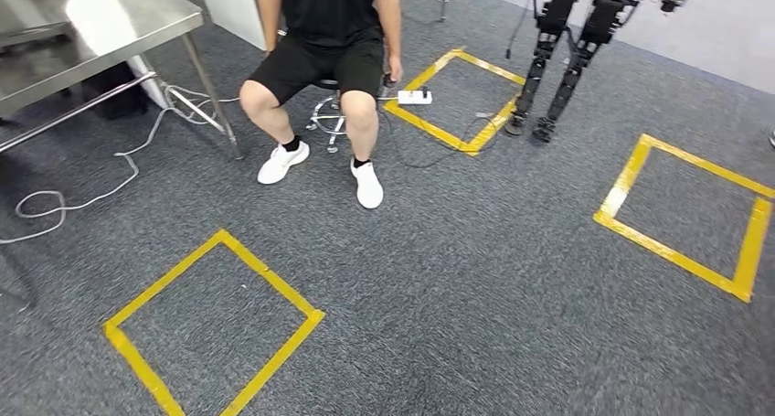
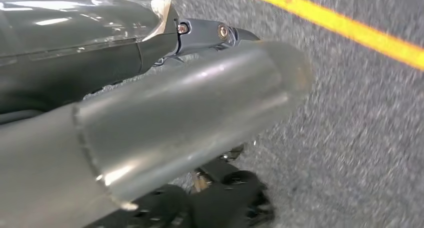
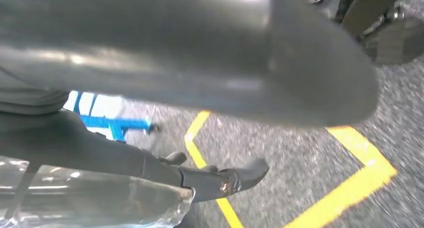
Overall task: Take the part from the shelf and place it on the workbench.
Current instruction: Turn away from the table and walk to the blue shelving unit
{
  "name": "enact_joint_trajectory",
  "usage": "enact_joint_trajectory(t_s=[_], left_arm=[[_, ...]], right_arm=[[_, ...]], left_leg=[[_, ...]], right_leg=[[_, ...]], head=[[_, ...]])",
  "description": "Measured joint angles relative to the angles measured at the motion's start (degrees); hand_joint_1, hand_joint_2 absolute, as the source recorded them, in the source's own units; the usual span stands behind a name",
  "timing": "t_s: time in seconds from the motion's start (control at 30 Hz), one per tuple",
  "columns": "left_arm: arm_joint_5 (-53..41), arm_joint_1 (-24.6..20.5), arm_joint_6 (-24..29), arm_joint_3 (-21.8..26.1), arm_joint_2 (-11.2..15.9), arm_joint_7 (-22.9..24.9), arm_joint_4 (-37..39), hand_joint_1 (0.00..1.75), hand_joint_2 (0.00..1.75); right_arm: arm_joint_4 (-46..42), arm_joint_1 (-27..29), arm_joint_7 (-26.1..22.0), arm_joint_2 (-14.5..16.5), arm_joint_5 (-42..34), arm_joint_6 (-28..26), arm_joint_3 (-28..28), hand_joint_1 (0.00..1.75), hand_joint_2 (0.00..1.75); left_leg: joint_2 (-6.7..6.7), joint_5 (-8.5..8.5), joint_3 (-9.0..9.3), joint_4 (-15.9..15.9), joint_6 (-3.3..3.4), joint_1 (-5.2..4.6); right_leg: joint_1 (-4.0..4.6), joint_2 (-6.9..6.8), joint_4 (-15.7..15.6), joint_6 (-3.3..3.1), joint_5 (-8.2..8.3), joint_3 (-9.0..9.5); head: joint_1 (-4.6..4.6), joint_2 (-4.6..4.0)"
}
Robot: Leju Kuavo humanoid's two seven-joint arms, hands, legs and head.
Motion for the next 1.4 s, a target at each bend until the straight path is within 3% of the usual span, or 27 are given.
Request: enact_joint_trajectory(t_s=[0.03,0.07,0.1,0.13,0.2,0.27,0.33,0.4,0.47,0.53,0.57,0.6,0.63,0.7,0.77,0.83,0.87,0.93,1.0,1.07,1.1,1.13,1.2,1.27,1.3,1.37,1.4], left_arm=[[-0.09,0.15,0.03,-0.03,-0.01,0.1,0.02,0.0,0.0],[-0.18,0.27,0.07,-0.07,-0.01,0.2,0.03,0.0,0.0],[-0.25,0.33,0.13,-0.1,-0.01,0.26,0.03,0.0,0.0],[-0.25,0.35,0.24,-0.12,-0.01,0.28,0.03,0.0,0.0],[-0.23,0.39,0.43,-0.15,-0.01,0.32,0.05,0.0,0.0],[-0.21,0.43,0.52,-0.17,-0.03,0.39,0.09,0.0,0.0],[-0.08,0.44,0.64,-0.19,-0.04,0.4,0.09,0.0,0.0],[0.1,0.41,0.8,-0.19,-0.06,0.27,0.08,0.0,0.0],[0.18,0.47,0.9,-0.18,-0.03,0.13,0.07,0.0,0.0],[0.18,0.58,0.92,-0.17,0.03,-0.08,0.07,0.0,0.0],[0.18,0.61,0.9,-0.17,0.03,-0.28,0.07,0.0,0.0],[0.16,0.62,0.81,-0.17,0.03,-0.51,0.07,0.0,0.0],[0.13,0.61,0.7,-0.17,0.03,-0.74,0.07,0.0,0.0],[0.04,0.57,0.53,-0.18,0.02,-1.13,0.07,0.0,0.0],[-0.01,0.53,0.49,-0.19,0.02,-1.4,0.05,0.0,0.0],[-0.03,0.39,0.48,-0.19,0.01,-1.54,0.05,0.0,0.0],[-0.03,0.3,0.45,-0.2,0.01,-1.59,0.04,0.0,0.0],[-0.15,0.25,0.24,-0.21,0.02,-1.82,0.03,0.0,0.0],[-0.27,0.48,-0.05,-0.22,0.05,-2.05,0.04,0.0,0.0],[-0.31,0.79,-0.16,-0.23,0.05,-2.12,0.06,0.0,0.0],[-0.32,0.88,-0.17,-0.24,0.05,-2.13,0.07,0.0,0.0],[-0.32,0.92,-0.17,-0.24,0.05,-2.15,0.07,0.0,0.0],[-0.32,0.95,-0.37,-0.24,0.09,-2.24,0.08,0.0,0.0],[-0.4,1.0,-0.79,-0.26,0.11,-2.41,0.1,0.0,0.0],[-0.79,0.97,-1.19,-0.37,0.1,-2.45,0.11,0.0,0.0],[-2.21,0.61,-2.28,-1.23,0.1,-2.03,0.1,0.0,0.0],[-2.97,0.22,-2.78,-1.91,0.1,-1.62,0.08,0.0,0.0]], right_arm=[[0.0,0.04,0.12,0.12,0.01,-0.02,-0.07,0.0,0.0],[0.0,0.11,0.22,0.21,0.01,-0.02,-0.1,0.0,0.0],[0.0,0.2,0.28,0.28,0.01,-0.02,-0.13,0.0,0.0],[0.0,0.28,0.31,0.35,0.02,-0.02,-0.14,0.0,0.0],[-0.01,0.23,0.3,0.39,0.15,-0.02,-0.17,0.0,0.0],[-0.01,-0.04,0.16,0.4,0.44,-0.02,-0.18,0.0,0.0],[-0.01,0.03,-0.07,0.4,0.79,-0.02,-0.18,0.0,0.0],[0.0,0.26,-0.19,0.37,1.14,-0.02,-0.18,0.0,0.0],[0.0,0.19,-0.19,0.39,1.34,-0.02,-0.17,0.0,0.0],[0.0,0.09,-0.19,0.45,1.41,-0.01,-0.17,0.0,0.0],[0.0,0.11,-0.17,0.44,1.42,-0.02,-0.17,0.0,0.0],[0.0,0.17,-0.16,0.43,1.44,-0.02,-0.17,0.0,0.0],[0.0,0.25,-0.14,0.41,1.46,-0.02,-0.17,0.0,0.0],[-0.01,0.23,-0.13,0.37,1.52,-0.01,-0.18,0.0,0.0],[-0.02,0.01,-0.12,0.38,1.54,-0.01,-0.18,0.0,0.0],[-0.01,0.0,-0.1,0.41,1.55,-0.02,-0.18,0.0,0.0],[-0.01,0.07,-0.09,0.41,1.55,-0.01,-0.18,0.0,0.0],[0.0,0.18,-0.01,0.39,1.55,-0.02,-0.18,0.0,0.0],[0.0,0.2,0.06,0.41,1.56,-0.01,-0.18,0.0,0.0],[0.0,0.24,0.07,0.5,1.56,0.01,-0.18,0.0,0.0],[0.0,0.3,0.07,0.53,1.56,0.02,-0.18,0.0,0.0],[0.0,0.36,0.07,0.54,1.56,0.02,-0.18,0.0,0.0],[0.0,0.38,0.07,0.5,1.55,0.02,-0.18,0.0,0.0],[-0.01,-0.01,0.06,0.49,1.49,0.09,-0.18,0.0,0.0],[-0.02,-0.55,0.33,0.46,1.12,0.18,-0.21,0.0,0.0],[-0.02,-3.03,2.62,0.12,-0.16,0.78,-0.64,0.0,0.0],[-0.04,-5.02,4.7,-0.18,-0.76,1.39,-1.02,0.0,0.0]], left_leg=[[-0.56,-1.33,-1.5,3.36,-0.15,0.07],[-0.78,-1.5,-2.32,5.1,-0.32,0.19],[-0.9,-0.48,-2.19,4.76,-0.49,0.39],[-1.15,1.48,-1.07,2.3,-0.68,0.68],[-3.82,5.2,1.99,-4.81,-1.15,1.5],[-6.28,6.11,3.15,-8.28,-1.07,1.81],[-5.61,6.07,2.91,-8.49,-0.03,1.27],[-3.96,6.76,3.0,-9.23,1.38,0.95],[-2.16,7.25,3.01,-9.79,2.29,0.87],[-0.24,7.31,2.83,-9.82,2.51,0.59],[0.7,7.32,2.76,-9.81,2.51,0.45],[1.54,7.32,2.72,-9.81,2.51,0.36],[2.29,7.32,2.72,-9.81,2.5,0.31],[3.59,7.28,2.91,-9.79,2.33,0.16],[4.7,7.14,3.22,-9.81,1.76,-0.15],[5.74,7.09,3.56,-10.02,1.03,-0.28],[5.74,6.98,3.64,-9.95,0.67,-0.12],[3.47,5.21,2.87,-7.84,0.13,0.17],[0.24,1.14,-0.08,-1.13,-0.1,0.31],[-0.81,-1.42,-3.22,5.57,-0.29,0.4],[-0.95,-1.08,-3.7,6.43,-0.43,0.52],[-1.03,0.28,-3.16,5.15,-0.56,0.71],[-2.64,4.12,-0.09,-1.72,-0.98,1.43],[-4.86,6.12,2.03,-7.02,-1.05,1.86],[-5.36,6.25,2.18,-7.87,-0.75,1.69],[-3.92,6.74,1.91,-8.19,0.46,1.07],[-3.06,7.19,1.83,-8.53,1.2,0.86]], right_leg=[[0.05,0.82,0.02,-0.06,0.08,-0.14],[0.04,1.64,0.06,-0.04,0.14,-0.21],[-0.05,2.5,0.15,0.02,0.17,-0.22],[-0.17,3.34,0.32,0.08,0.18,-0.21],[-0.19,4.96,1.24,0.55,-0.02,-0.68],[0.05,6.36,2.21,1.53,-0.11,-1.84],[0.11,7.8,2.17,2.8,0.38,-3.01],[0.03,6.68,2.98,3.42,0.15,-4.03],[0.04,3.24,7.94,3.06,-2.32,-6.53],[0.1,1.44,15.34,2.9,-5.34,-10.05],[0.07,1.18,17.47,3.1,-5.96,-10.85],[0.05,1.01,17.49,3.45,-5.78,-10.48],[0.02,0.67,15.06,3.84,-4.86,-8.81],[0.15,-1.49,6.87,4.16,-2.54,-3.85],[0.71,-3.25,1.89,3.35,-1.18,-1.27],[1.23,-2.7,1.36,2.29,-0.73,-1.46],[0.76,-2.13,1.15,1.8,-0.46,-1.36],[0.02,-1.07,0.7,0.88,0.12,-1.11],[-0.13,0.0,0.57,0.17,0.59,-1.21],[0.04,1.42,0.61,-0.14,0.82,-1.46],[0.05,2.17,0.66,-0.16,0.87,-1.5],[-0.02,2.94,0.78,-0.11,0.88,-1.5],[-0.14,4.43,1.44,0.17,0.79,-1.75],[0.15,5.87,2.48,0.96,0.62,-2.58],[0.32,6.54,2.7,1.56,0.73,-3.1],[0.2,7.76,2.56,2.77,1.4,-4.15],[0.08,7.14,2.92,3.15,1.46,-4.77]], head=[[0.01,0.0],[0.01,0.0],[0.01,0.0],[0.01,0.0],[-0.06,0.0],[-0.05,0.01],[0.03,0.02],[0.1,0.0],[0.32,0.0],[0.44,0.0],[0.43,0.0],[0.44,0.0],[0.46,0.0],[0.53,0.01],[0.46,0.01],[0.36,0.0],[0.31,0.0],[0.07,0.0],[-0.2,0.0],[-0.22,0.0],[-0.23,0.0],[-0.23,0.0],[-0.31,0.0],[-0.26,0.01],[-0.22,0.01],[-0.09,0.0],[-0.09,0.0]])
